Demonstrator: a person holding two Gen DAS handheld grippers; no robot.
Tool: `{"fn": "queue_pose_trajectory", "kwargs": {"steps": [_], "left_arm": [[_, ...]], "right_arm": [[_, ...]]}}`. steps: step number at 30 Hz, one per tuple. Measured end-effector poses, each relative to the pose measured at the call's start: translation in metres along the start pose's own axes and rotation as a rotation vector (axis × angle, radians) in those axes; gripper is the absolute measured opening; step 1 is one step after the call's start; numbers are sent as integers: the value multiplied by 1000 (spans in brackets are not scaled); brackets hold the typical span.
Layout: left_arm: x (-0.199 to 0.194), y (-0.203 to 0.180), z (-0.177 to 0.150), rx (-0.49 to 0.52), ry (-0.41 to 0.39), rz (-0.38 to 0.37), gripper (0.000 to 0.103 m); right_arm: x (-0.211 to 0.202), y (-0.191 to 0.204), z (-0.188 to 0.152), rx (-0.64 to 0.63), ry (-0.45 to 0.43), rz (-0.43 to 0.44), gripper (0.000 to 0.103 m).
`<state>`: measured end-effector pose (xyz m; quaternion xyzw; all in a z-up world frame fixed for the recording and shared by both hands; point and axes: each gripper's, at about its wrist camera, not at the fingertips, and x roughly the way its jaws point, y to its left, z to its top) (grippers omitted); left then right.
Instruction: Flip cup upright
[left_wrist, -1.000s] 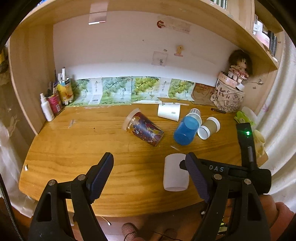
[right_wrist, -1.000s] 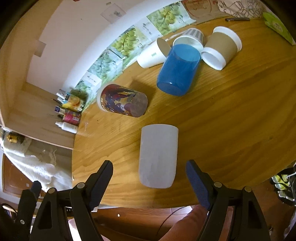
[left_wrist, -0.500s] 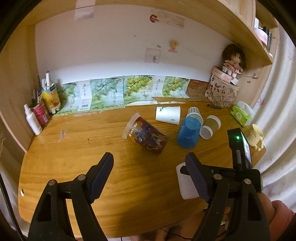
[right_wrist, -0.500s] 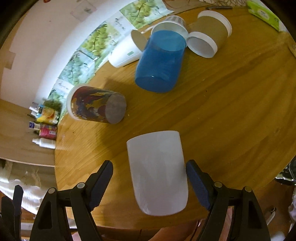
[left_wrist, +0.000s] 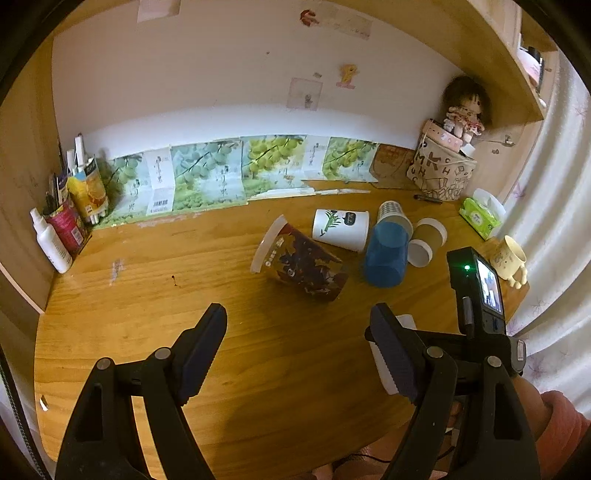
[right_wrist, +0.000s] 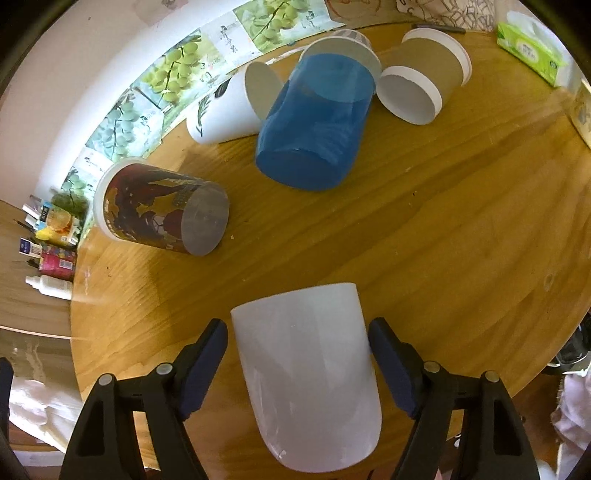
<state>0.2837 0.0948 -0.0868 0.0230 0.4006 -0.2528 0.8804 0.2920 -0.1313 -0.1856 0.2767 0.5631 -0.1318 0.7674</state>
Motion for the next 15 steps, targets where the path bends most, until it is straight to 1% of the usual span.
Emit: {"fn": "queue_pose_trajectory", "kwargs": {"steps": [4,12,15], "left_arm": [[0,6,1,-6,-3,-4,83],[2,9,4,14,4,-12,83],[2,11,4,16,2,-15,83]], "right_arm": [[4,0,1,13,7,-2,76],[4,1,0,6,3,12,74],[1,3,-1,-6,-18,41,74]]}}
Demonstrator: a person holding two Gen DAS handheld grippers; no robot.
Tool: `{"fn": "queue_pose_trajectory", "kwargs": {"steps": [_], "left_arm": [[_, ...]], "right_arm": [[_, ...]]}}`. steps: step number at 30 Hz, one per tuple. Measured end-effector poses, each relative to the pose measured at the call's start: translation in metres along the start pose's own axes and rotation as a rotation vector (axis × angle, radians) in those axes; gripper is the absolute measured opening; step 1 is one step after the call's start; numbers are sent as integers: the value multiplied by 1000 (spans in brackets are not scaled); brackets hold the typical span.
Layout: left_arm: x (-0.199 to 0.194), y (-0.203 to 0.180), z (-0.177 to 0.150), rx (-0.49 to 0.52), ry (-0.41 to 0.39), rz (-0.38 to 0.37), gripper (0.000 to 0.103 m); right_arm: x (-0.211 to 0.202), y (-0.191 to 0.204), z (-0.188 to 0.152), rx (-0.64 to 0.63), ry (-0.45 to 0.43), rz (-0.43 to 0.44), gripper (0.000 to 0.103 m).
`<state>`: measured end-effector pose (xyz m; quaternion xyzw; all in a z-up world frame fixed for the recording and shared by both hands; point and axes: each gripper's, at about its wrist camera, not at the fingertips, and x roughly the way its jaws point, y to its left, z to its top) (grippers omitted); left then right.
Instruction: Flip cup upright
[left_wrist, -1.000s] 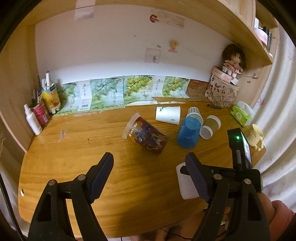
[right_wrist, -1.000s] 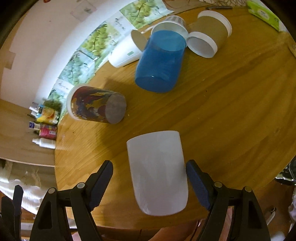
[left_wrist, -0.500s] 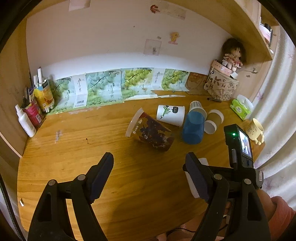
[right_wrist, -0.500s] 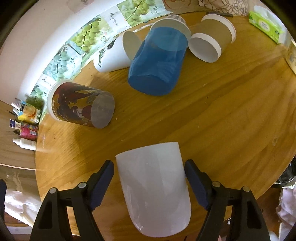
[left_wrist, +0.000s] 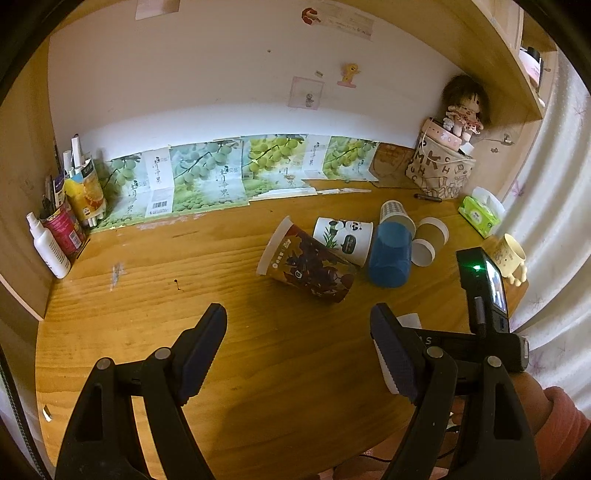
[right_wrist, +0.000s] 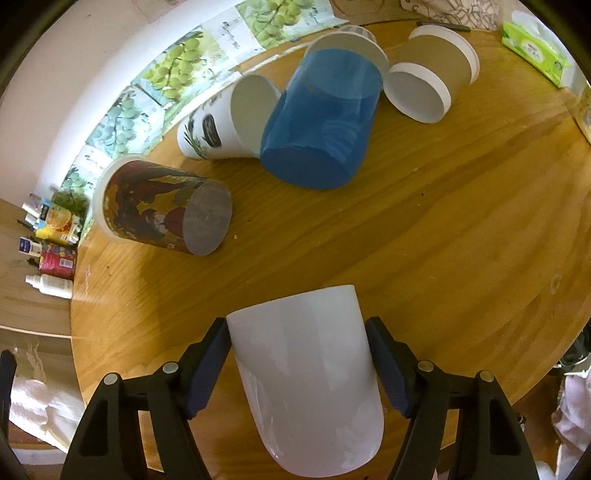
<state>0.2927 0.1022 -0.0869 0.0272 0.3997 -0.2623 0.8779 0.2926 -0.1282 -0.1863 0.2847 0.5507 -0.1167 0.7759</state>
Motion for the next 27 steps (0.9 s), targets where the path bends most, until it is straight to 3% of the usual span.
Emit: {"fn": "queue_pose_trajectory", "kwargs": {"steps": [11,22,27], "left_arm": [[-1,-2,2,24,-6,-23,83],[-3,-1,-1,61,4,-18,83],[-4,-1,-4,86,12,-2,83]], "right_arm": [[-24,1,-7,-35,-167,41,72],[-47,14,-39,-254,-532,14,69],[-38,17,-47,-270,-599,41,69]]}}
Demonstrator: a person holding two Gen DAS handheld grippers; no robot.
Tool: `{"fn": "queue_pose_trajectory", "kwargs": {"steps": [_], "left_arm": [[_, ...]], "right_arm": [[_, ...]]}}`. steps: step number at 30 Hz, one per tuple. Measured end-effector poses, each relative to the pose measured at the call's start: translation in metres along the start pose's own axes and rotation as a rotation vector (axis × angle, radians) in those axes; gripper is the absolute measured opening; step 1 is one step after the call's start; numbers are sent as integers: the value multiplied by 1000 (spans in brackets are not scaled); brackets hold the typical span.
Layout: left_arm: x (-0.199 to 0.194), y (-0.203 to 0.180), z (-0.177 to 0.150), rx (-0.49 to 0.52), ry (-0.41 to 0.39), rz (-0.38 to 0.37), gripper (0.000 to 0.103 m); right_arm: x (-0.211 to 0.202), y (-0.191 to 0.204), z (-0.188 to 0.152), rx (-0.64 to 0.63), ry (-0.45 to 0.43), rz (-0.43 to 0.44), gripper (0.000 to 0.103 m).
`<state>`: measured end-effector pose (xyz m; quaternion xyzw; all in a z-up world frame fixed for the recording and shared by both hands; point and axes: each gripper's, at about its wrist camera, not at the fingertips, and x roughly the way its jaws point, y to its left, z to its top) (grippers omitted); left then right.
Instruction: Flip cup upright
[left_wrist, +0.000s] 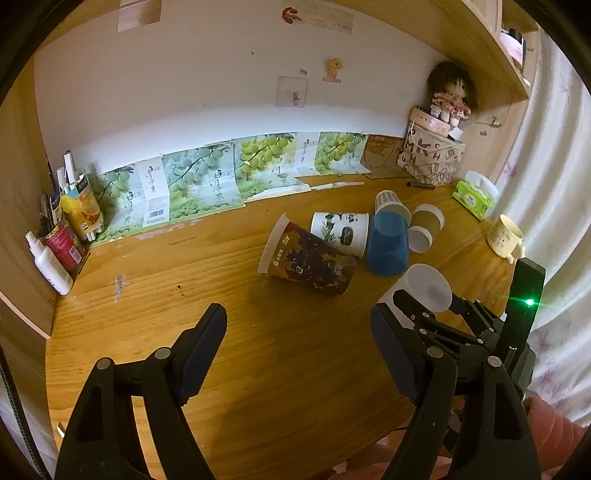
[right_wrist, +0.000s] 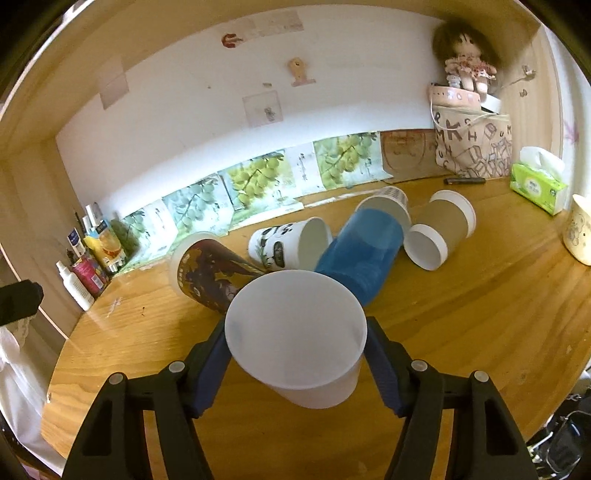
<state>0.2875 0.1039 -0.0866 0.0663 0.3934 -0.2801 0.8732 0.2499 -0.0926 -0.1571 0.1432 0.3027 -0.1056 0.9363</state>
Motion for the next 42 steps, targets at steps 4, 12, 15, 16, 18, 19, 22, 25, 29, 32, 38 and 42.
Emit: {"fn": "queue_pose_trajectory", "kwargs": {"steps": [4,12,15,16,18,19,22,25,29,32,38,42], "left_arm": [[-2,0,-2,17,6,19,83],[-3,2,-4,33,15,50,83],[-5,2,-4,35,13,54,83],[-5,2,-4,34,11,54,83],[-5,2,-4,32,13,53,83],[-5,2,-4,30,16,52,83],[-3,1,-5,22,25,49,83],[0,0,-6,17,44,50,83],[4,-3,-9,14,76,58,83],[5,-5,-12,5,98,53,83],[12,-4,-25,-52,166,42,83],[20,-3,-35,-105,231,40,83]], "right_arm": [[1,3,-7,-5,-27,-3,69],[3,4,-18,-14,-71,-2,69],[5,2,-18,-5,-79,-2,69],[6,1,-18,2,-81,2,69],[6,1,-18,3,-81,6,69],[6,2,-18,2,-81,8,69],[5,0,-18,10,-74,23,69],[4,-3,-15,25,-50,45,70],[5,-6,-12,54,-24,59,70],[4,-7,-11,54,-6,57,79],[3,-6,-11,32,44,50,82],[2,-10,-17,22,103,42,82]]}}
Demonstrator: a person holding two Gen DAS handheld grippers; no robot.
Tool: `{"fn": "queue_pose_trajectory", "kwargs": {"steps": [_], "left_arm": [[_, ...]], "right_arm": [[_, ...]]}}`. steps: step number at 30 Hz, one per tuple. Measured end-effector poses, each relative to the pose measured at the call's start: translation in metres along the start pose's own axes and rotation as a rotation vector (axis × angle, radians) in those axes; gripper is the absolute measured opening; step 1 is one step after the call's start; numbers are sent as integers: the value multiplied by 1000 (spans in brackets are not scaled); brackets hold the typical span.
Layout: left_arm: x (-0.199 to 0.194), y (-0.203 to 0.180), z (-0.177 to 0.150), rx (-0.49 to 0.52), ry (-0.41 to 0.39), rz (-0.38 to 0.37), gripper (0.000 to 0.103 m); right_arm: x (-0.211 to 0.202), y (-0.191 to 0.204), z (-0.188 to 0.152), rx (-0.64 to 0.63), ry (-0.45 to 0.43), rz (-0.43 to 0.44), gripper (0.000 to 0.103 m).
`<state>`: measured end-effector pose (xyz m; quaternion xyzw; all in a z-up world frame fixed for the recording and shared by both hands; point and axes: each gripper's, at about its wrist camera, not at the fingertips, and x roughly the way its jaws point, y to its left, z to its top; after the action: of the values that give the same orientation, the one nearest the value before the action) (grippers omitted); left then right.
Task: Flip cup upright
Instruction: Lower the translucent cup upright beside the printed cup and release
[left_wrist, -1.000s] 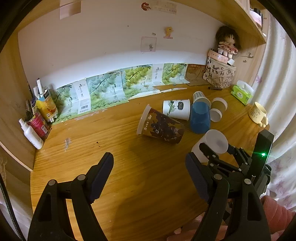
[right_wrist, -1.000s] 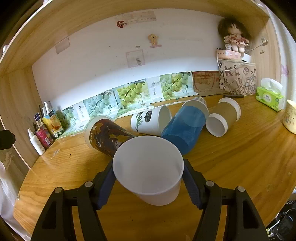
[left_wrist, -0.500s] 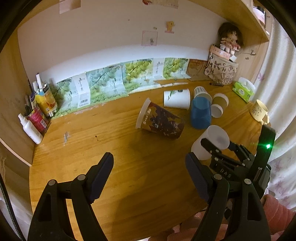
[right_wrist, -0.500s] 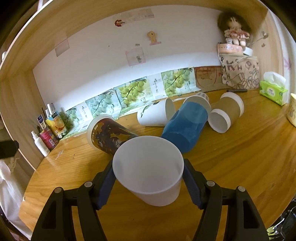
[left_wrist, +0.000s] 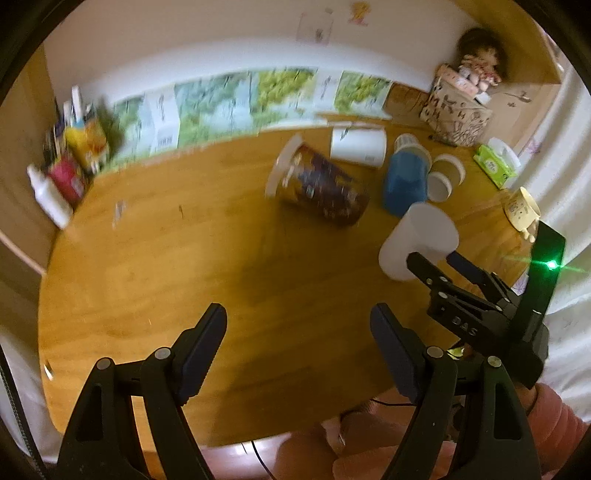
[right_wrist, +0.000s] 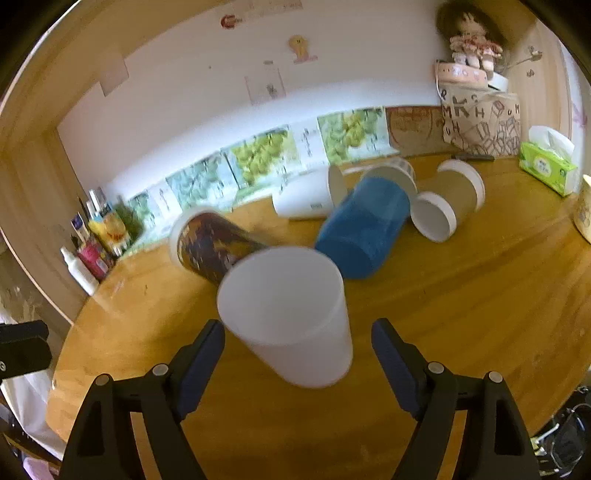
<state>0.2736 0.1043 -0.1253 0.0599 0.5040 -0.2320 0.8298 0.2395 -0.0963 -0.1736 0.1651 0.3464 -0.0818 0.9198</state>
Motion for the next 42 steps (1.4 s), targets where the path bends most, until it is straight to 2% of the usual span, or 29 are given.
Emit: {"fn": "queue_pose_trajectory", "kwargs": {"steps": [5,9,15,18,25,31,32,35,40,42], "left_arm": [[10,-6,-11,-82,83,-8,83],[7,-20,-18,-136,85,4,83],[-1,-56,-30,-214,100,34,83],[-10,-77,-37,-261,98,43,83],[-50,-122,-59,-336,5,85,85],[-88,-154,-75,-328,-115,158,88],[-93,-158,-77,-326,-134,170,90],[-107,-167,-79,-333,-191,209,103],[-126,-180,-79,-332,-282,273,103],[-131,-185,-79,-328,-312,275,103]], "right_arm": [[-10,-9,-11,-17,98,0,83],[-24,-20,-13,-23,179,-26,89],[-57,-45,-8,4,282,-62,90],[-86,-57,-2,19,299,-37,102],[-147,-71,9,-39,311,-4,103],[-194,-85,9,-59,314,37,103],[-201,-86,9,-66,306,39,103],[-220,-88,8,-93,270,33,103],[-246,-90,7,-119,182,-5,103],[-252,-92,7,-126,149,1,103]]}}
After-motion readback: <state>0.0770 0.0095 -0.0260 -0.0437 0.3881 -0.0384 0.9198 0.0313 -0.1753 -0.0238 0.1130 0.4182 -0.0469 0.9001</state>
